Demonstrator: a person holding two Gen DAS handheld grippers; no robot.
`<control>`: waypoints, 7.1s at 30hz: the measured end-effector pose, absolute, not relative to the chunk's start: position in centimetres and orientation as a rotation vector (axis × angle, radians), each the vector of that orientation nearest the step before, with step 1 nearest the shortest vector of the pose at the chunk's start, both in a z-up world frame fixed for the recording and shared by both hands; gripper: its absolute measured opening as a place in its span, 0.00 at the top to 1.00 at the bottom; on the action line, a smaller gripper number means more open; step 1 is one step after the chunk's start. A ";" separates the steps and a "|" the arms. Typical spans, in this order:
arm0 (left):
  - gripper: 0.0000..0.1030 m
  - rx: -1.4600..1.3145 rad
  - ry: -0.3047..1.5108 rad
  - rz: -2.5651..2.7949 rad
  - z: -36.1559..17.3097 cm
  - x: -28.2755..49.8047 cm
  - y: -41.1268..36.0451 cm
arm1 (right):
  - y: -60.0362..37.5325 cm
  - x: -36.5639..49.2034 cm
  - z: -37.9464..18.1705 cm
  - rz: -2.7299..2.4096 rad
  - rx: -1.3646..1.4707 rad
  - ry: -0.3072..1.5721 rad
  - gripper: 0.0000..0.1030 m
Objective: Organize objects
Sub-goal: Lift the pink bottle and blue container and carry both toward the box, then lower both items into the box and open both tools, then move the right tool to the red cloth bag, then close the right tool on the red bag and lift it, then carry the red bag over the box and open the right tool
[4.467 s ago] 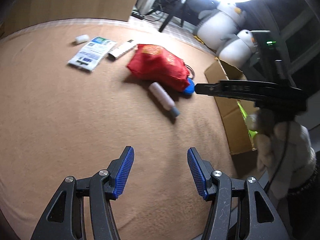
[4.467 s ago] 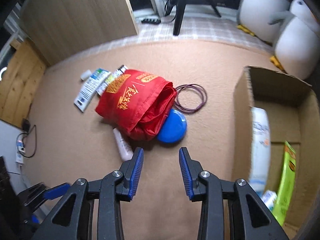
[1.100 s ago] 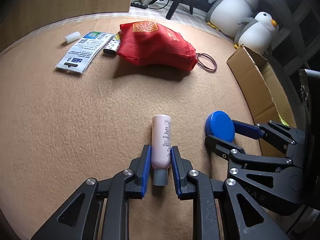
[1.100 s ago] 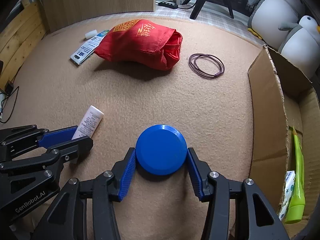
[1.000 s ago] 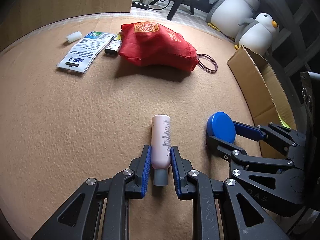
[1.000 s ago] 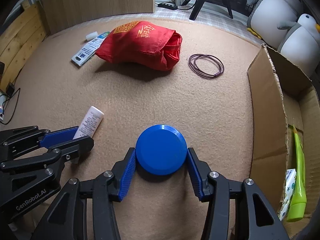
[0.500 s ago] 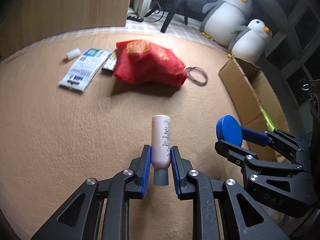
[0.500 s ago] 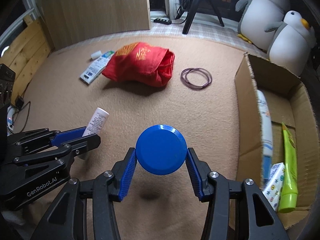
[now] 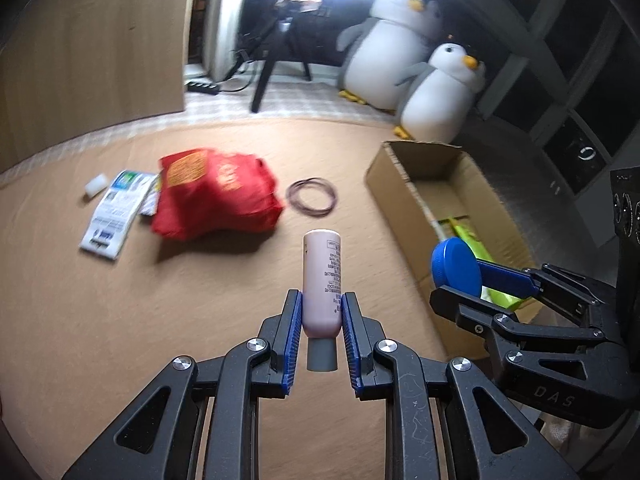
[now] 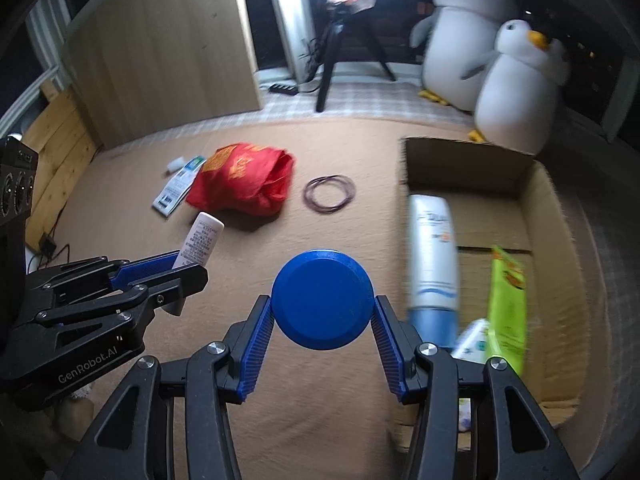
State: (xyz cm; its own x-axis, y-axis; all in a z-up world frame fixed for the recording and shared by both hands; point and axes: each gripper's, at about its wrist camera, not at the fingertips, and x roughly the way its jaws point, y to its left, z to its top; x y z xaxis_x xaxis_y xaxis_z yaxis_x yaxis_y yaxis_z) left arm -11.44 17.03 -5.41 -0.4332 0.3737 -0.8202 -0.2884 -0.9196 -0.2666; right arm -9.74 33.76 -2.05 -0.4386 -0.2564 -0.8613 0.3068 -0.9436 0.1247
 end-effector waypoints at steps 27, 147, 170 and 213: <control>0.79 -1.329 0.023 2.201 -5.6 -14.5 33.9 | 47.2 -9.5 -2.6 -2.586 1.521 -0.095 0.55; 0.33 -1.588 -0.409 2.549 -8.4 -4.7 -2.8 | 22.7 -17.5 -11.3 -2.108 1.600 -0.115 0.43; 0.21 -1.574 -0.260 2.399 -9.8 -4.6 5.3 | 29.6 -9.9 -8.5 -2.187 1.508 -0.233 0.41; 0.34 -1.561 -0.286 2.125 -12.1 -4.8 10.6 | 30.4 -8.1 -10.8 -1.875 1.675 -0.374 0.46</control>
State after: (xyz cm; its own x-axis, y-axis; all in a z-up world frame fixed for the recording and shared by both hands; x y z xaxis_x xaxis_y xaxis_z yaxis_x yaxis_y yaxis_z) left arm -4.79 10.60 -12.14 -0.2306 0.4961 -0.8371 -0.2570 -0.8608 -0.4393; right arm -8.09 30.40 -10.76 -0.0329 -0.5936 -0.8041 0.2394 -0.7858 0.5703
